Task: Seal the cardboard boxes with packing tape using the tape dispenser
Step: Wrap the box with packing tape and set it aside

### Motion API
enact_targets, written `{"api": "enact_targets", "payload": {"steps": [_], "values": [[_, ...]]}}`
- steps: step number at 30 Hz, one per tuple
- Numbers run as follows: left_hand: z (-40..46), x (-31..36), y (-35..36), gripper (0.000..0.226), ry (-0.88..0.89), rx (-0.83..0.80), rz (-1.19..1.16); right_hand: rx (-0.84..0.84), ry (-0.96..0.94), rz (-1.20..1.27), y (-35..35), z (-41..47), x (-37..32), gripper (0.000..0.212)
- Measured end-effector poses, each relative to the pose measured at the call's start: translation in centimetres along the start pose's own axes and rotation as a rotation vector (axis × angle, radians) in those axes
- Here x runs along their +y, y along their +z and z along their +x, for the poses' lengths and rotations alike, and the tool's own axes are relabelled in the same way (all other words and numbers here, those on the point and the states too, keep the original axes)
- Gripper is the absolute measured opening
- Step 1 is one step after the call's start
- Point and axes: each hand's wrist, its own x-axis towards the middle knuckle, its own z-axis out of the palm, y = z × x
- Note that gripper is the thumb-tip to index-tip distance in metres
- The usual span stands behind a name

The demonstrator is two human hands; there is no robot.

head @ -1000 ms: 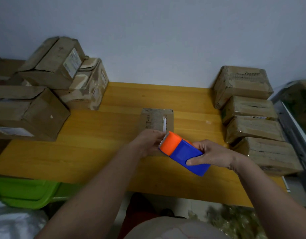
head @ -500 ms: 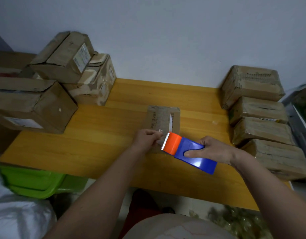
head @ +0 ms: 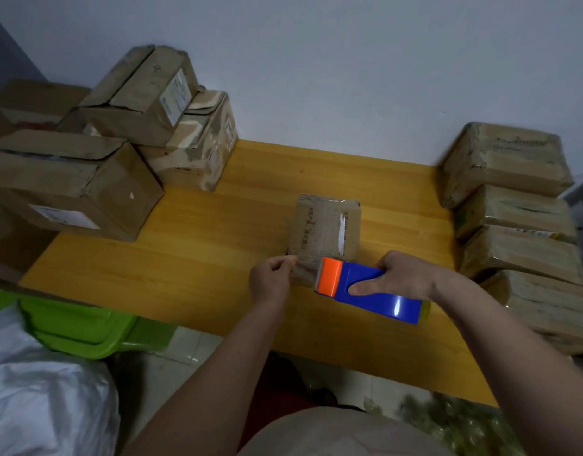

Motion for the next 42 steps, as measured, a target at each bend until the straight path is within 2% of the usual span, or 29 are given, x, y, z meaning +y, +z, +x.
{"api": "enact_targets", "payload": {"steps": [5, 8, 11, 13, 16, 21, 23, 25, 26, 27, 28, 30, 31, 33, 35, 37, 40, 42], "values": [[0.9, -0.3, -0.4, 0.02, 0.03, 0.11, 0.046, 0.02, -0.027, -0.032, 0.0, 1.0, -2.7, 0.028], [1.7, -0.3, -0.1, 0.022, 0.086, 0.174, 0.104, 0.062, -0.01, -0.079, 0.0, 1.6, -4.2, 0.031], [2.0, -0.6, 0.3, 0.025, 0.112, 0.22, 0.178, 0.031, -0.007, -0.119, 0.0, 2.2, -5.4, 0.034], [2.3, -0.9, 0.6, 0.028, 0.106, 0.23, 0.212, 0.025, -0.004, -0.143, 0.1, 2.7, -6.1, 0.046], [3.1, -1.3, 1.0, 0.03, 0.079, 0.222, 0.198, 0.041, 0.066, -0.231, 0.3, 3.4, -7.0, 0.064], [3.8, -2.7, 1.6, 0.038, 0.042, 0.11, 0.3, 0.018, 0.11, -0.333, 0.5, 4.1, -7.9, 0.069], [4.2, -2.8, 1.5, 0.041, -0.037, 0.027, 0.401, 0.011, 0.117, -0.321, 0.5, 4.2, -8.0, 0.068], [4.5, -2.9, 1.2, 0.04, -0.078, 0.07, 0.572, -0.012, 0.128, -0.295, 0.4, 4.1, -8.1, 0.066], [4.3, -2.9, 0.9, 0.041, -0.001, 0.127, 0.601, -0.023, 0.128, -0.299, 0.3, 4.1, -8.1, 0.067], [4.1, -3.0, 0.6, 0.046, 0.166, 0.164, 0.585, -0.027, 0.126, -0.312, 0.3, 4.1, -8.1, 0.067], [3.7, -3.3, 0.3, 0.055, 0.386, 0.125, 0.578, -0.023, 0.12, -0.326, 0.3, 4.1, -8.1, 0.068], [3.3, -4.6, -0.3, 0.072, 0.709, -0.112, 0.73, -0.004, 0.101, -0.349, 0.2, 4.4, -7.9, 0.068], [3.3, -5.1, -0.7, 0.078, 0.755, -0.227, 0.899, -0.002, 0.099, -0.343, 0.2, 4.5, -7.8, 0.068], [4.0, -5.8, -1.4, 0.084, 0.739, -0.297, 1.202, -0.019, 0.078, -0.326, 0.3, 4.4, -7.7, 0.068], [4.2, -5.9, -1.8, 0.084, 0.729, -0.294, 1.291, -0.053, 0.052, -0.32, 0.0, 4.1, -7.1, 0.057], [4.1, -5.9, -1.9, 0.082, 0.732, -0.3, 1.304, -0.056, 0.077, -0.327, -0.7, 3.5, -6.0, 0.034], [4.2, -5.9, -2.0, 0.09, 0.705, -0.311, 1.3, -0.038, 0.215, -0.4, -2.8, 2.1, -3.5, 0.053], [4.0, -5.8, -1.9, 0.088, 0.7, -0.331, 1.307, -0.046, 0.269, -0.361, -3.8, 1.7, -1.9, 0.061]]}}
